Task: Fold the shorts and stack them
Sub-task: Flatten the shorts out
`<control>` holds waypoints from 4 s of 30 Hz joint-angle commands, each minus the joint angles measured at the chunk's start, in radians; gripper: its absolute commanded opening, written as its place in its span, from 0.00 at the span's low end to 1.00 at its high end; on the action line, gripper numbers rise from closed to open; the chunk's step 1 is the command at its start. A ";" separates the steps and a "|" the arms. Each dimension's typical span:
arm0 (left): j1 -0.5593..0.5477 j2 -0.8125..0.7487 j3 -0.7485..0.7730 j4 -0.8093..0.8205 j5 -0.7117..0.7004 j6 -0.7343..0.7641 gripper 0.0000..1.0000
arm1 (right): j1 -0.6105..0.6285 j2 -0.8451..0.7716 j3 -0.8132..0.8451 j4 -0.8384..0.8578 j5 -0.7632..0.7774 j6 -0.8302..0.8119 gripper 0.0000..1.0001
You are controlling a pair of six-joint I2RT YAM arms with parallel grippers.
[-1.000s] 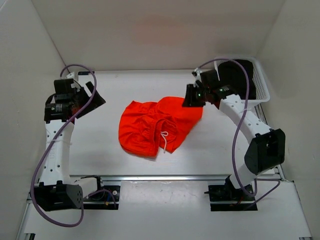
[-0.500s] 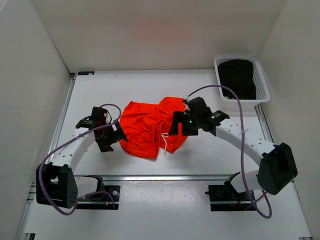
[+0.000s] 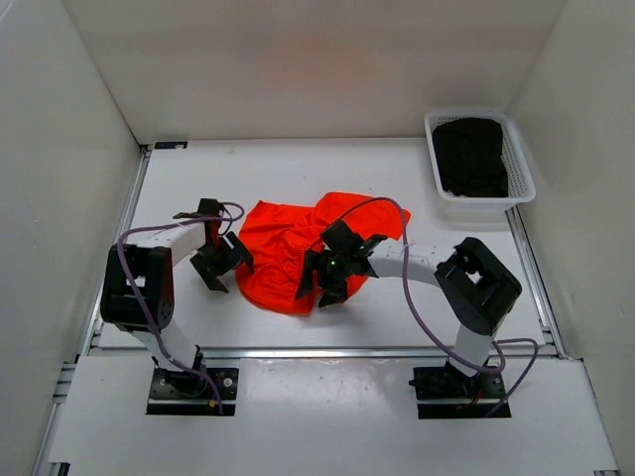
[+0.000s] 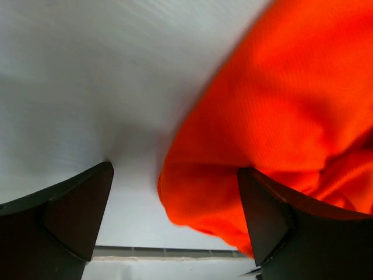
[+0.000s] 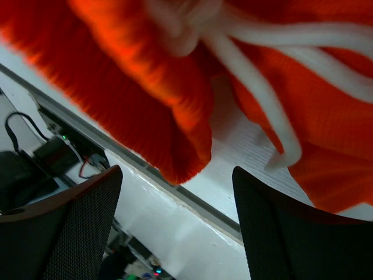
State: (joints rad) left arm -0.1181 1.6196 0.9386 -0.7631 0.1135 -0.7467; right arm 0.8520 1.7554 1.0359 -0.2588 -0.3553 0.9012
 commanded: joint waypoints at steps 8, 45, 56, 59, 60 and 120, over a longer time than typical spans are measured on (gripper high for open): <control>0.003 0.079 0.106 0.033 -0.014 -0.011 0.15 | 0.015 0.093 0.131 -0.012 0.082 0.038 0.15; -0.082 -0.123 0.201 -0.084 -0.074 -0.052 0.85 | -0.683 -0.772 -0.197 -0.474 0.211 -0.251 0.56; -0.037 0.229 0.405 -0.053 -0.074 -0.005 0.97 | -0.703 -0.944 -0.588 -0.277 -0.047 0.071 0.75; -0.026 0.316 0.468 -0.053 -0.074 0.009 0.97 | -0.703 -0.953 -0.628 -0.240 -0.057 0.105 0.75; -0.026 0.336 0.492 -0.053 -0.064 0.021 0.92 | -0.703 -0.942 -0.628 -0.231 -0.057 0.119 0.75; 0.163 -0.351 -0.012 -0.022 0.031 0.053 0.10 | -0.683 -0.727 -0.486 -0.229 -0.016 -0.050 0.74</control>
State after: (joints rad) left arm 0.0483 1.2957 0.9016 -0.8188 0.1619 -0.6891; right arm 0.1738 1.1076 0.6254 -0.5251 -0.2844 0.7490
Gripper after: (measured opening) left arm 0.133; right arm 0.741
